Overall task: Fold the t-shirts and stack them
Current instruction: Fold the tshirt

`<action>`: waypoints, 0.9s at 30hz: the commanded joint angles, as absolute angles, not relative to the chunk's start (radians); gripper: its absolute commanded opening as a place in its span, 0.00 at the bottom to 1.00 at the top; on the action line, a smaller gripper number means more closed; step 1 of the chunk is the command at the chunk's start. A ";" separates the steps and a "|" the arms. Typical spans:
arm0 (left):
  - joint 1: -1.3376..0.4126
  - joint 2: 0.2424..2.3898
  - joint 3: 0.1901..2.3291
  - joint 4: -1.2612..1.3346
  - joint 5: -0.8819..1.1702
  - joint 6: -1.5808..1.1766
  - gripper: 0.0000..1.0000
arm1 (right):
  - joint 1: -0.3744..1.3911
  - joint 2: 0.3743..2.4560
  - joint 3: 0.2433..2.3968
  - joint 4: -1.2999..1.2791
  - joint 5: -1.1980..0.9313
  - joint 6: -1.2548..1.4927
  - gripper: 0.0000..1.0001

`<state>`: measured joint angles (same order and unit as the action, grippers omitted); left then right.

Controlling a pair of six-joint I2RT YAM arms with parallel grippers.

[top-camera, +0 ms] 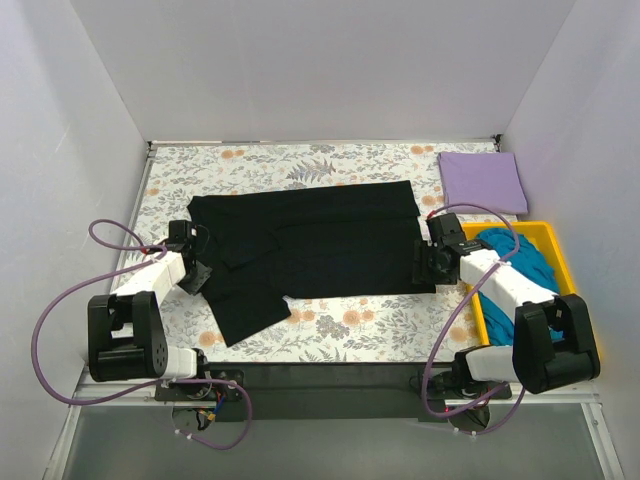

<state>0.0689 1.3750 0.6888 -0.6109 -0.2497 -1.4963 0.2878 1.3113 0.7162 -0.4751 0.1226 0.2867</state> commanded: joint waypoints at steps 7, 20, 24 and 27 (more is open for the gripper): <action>0.066 1.338 0.646 -0.561 -0.281 -1.447 0.00 | 0.196 1.289 0.680 -0.468 0.144 0.334 0.62; 0.066 1.319 0.652 -0.577 -0.261 -1.454 0.00 | 0.198 1.377 0.641 -0.479 0.120 0.356 0.49; 0.066 1.319 0.673 -0.600 -0.247 -1.465 0.00 | 0.198 1.394 0.623 -0.465 0.129 0.362 0.46; 0.066 1.318 0.684 -0.612 -0.256 -1.473 0.00 | 0.196 1.401 0.617 -0.462 0.127 0.359 0.34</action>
